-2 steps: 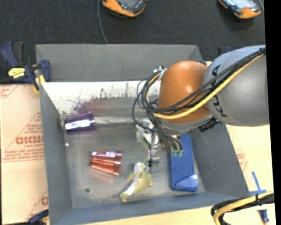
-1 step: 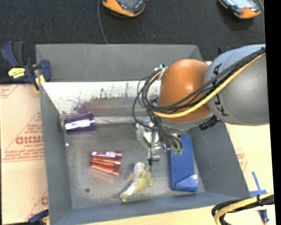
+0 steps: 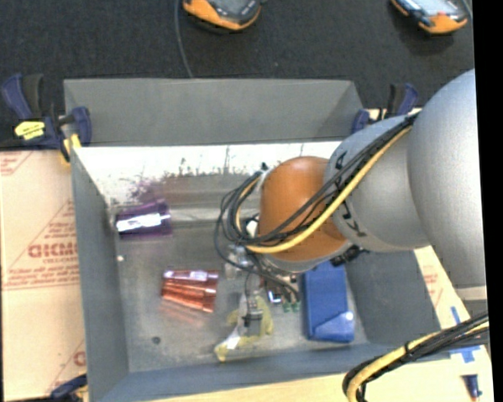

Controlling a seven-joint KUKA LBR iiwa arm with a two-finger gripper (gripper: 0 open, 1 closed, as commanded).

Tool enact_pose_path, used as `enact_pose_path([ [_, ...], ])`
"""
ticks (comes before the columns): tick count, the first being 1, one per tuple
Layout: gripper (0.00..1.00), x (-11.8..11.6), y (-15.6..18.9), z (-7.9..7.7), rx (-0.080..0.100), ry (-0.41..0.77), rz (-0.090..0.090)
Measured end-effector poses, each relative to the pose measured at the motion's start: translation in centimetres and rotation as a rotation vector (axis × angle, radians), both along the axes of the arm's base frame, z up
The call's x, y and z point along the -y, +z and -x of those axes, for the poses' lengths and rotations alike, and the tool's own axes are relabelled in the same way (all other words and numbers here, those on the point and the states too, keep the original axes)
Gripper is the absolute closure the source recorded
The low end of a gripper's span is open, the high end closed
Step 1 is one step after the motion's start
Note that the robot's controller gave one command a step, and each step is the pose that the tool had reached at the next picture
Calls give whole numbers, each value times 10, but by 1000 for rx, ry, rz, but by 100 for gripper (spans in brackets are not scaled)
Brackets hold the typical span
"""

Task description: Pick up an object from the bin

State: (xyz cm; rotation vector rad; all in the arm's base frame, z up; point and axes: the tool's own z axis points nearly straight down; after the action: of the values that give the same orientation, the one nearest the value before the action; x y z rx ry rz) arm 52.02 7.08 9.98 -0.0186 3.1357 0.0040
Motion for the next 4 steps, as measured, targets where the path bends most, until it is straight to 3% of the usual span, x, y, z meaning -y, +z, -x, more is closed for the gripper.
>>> enact_pose_path([
  [1,0,12,-27,44,25,-18,-3],
  [2,0,-54,-29,26,4,34,1],
  [3,0,-99,-25,20,7,75,-1],
  [4,0,-43,-17,26,7,70,-1],
])
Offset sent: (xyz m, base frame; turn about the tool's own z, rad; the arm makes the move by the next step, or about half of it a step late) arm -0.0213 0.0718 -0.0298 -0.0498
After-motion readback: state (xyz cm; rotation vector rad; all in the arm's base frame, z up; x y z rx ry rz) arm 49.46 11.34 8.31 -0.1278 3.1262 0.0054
